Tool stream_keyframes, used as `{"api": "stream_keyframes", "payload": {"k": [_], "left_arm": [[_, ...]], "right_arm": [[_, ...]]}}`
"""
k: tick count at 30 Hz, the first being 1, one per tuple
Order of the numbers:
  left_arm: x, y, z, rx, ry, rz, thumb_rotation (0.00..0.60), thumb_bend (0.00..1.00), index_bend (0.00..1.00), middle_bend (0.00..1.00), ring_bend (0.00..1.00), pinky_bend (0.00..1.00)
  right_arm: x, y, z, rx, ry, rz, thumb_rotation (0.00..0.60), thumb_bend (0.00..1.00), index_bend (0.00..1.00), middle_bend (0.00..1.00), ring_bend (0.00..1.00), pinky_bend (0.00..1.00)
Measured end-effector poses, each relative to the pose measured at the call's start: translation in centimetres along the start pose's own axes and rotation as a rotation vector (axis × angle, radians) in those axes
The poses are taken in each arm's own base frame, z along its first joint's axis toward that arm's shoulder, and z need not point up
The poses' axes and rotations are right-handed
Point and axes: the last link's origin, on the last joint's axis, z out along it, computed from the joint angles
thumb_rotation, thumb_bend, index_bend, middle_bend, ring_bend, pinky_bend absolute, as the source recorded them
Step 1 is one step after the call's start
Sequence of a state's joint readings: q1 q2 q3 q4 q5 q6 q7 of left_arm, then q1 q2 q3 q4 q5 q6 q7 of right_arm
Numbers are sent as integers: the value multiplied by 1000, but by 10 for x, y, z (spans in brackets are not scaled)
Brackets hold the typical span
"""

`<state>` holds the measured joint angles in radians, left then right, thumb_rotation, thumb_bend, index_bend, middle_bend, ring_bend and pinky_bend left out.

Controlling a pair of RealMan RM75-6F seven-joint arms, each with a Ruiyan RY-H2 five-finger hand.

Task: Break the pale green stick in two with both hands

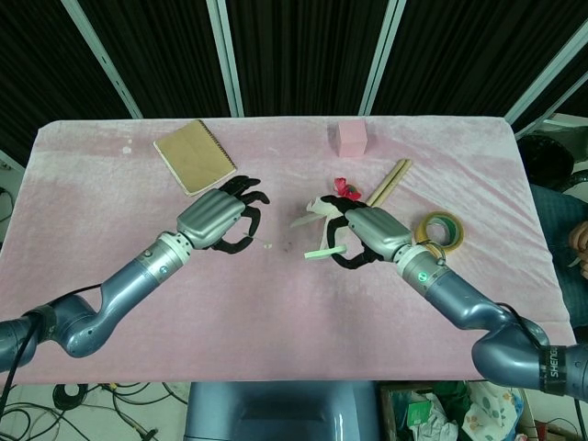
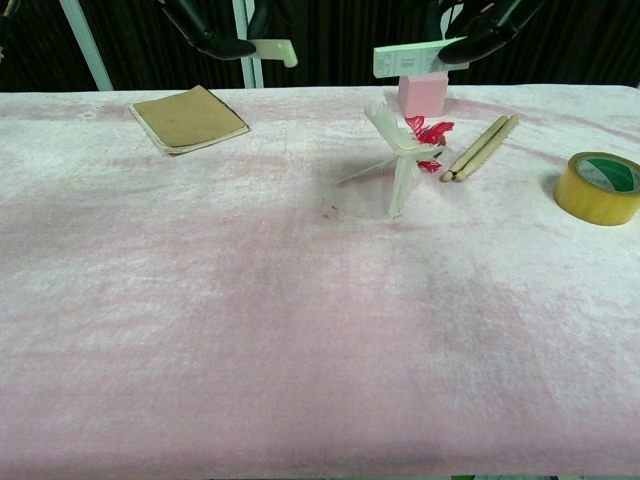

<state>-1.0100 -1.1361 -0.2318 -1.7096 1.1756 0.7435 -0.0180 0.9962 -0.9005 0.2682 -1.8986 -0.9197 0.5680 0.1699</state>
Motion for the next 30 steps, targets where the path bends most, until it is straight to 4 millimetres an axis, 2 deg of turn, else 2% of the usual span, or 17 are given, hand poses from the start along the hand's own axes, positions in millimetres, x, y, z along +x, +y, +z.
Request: {"api": "stream_keyframes", "payload": {"k": [6,11,16,19,24,30], "left_arm": [[1,-22,-20,46,1,27,600,549,707,225,0,0],[-8,-42,-43,68,7,17,600,545,689,204,0,0],[-32,-67,-71,99,-16,23,600,545,690,199,0,0],[-50,-75,-81,99,-8,-5,600,545,689,198,0,0],[-83,-83,-81,98,-9,-48,600,545,688,195,0,0],[-117,-74,-60,60,-27,-91,600,544,677,189,0,0]], "right_arm": [[1,19,-11,-40,19,-44,600,583,928,0,0,82],[-8,35,-21,-68,56,-76,600,549,927,0,0,81],[-37,46,-20,-76,67,-12,600,537,925,0,0,82],[-57,54,-13,-81,78,22,600,536,925,0,0,81],[-93,74,0,-125,92,37,600,536,925,0,0,82],[-118,101,9,-193,99,34,600,536,925,0,0,82]]}}
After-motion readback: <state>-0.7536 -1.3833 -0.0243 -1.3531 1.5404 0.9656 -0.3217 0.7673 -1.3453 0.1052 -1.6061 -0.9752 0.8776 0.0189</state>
